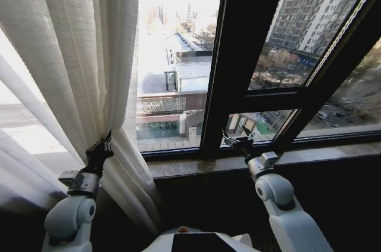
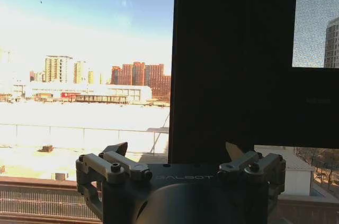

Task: Open the curtains by pulling them apart, changing their state from closed to fully open.

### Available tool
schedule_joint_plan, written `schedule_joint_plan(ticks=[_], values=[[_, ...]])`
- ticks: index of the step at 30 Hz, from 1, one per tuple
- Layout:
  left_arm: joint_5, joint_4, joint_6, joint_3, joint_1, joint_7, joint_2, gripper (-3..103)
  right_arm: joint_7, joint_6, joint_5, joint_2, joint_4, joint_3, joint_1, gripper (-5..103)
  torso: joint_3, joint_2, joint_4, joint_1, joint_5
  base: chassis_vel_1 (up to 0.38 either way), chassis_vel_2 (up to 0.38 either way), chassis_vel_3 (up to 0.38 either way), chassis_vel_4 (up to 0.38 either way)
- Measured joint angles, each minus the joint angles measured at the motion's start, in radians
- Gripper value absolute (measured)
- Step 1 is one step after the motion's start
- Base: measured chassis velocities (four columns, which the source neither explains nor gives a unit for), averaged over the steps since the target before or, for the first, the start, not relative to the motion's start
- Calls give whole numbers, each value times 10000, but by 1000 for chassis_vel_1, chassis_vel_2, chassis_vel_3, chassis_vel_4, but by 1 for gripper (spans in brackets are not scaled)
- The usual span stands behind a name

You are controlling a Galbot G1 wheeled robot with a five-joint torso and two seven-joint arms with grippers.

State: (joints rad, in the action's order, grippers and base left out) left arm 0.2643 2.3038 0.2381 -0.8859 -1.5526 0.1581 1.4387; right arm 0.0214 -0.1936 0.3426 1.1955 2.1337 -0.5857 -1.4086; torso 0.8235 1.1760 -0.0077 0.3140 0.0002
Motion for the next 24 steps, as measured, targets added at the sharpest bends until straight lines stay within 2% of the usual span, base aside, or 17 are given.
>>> schedule_joint_plan(ticks=[5, 10, 17, 24], values=[[-25, -41, -59, -17, -28, -2, 14, 0, 139, 323, -106, 20, -152, 23, -5, 100, 0, 0, 0, 0, 0, 346, 338, -347, -318], [-26, -41, -76, -41, -58, -8, 14, 0, 157, 415, -271, 71, -198, 66, -42, 100, -1, 0, 4, 1, -9, 195, 170, -185, -170], [-25, -31, -84, -14, -62, -9, 50, 0, 179, 427, -380, 97, -180, 76, -113, 100, 1, 0, -3, 0, 11, 5, -1, -5, -7], [-19, -59, -122, -21, -58, 14, 43, 0, 178, 435, -431, 137, -184, 152, -97, 100, 2, -1, 0, 2, -1, -26, -24, 43, 18]])
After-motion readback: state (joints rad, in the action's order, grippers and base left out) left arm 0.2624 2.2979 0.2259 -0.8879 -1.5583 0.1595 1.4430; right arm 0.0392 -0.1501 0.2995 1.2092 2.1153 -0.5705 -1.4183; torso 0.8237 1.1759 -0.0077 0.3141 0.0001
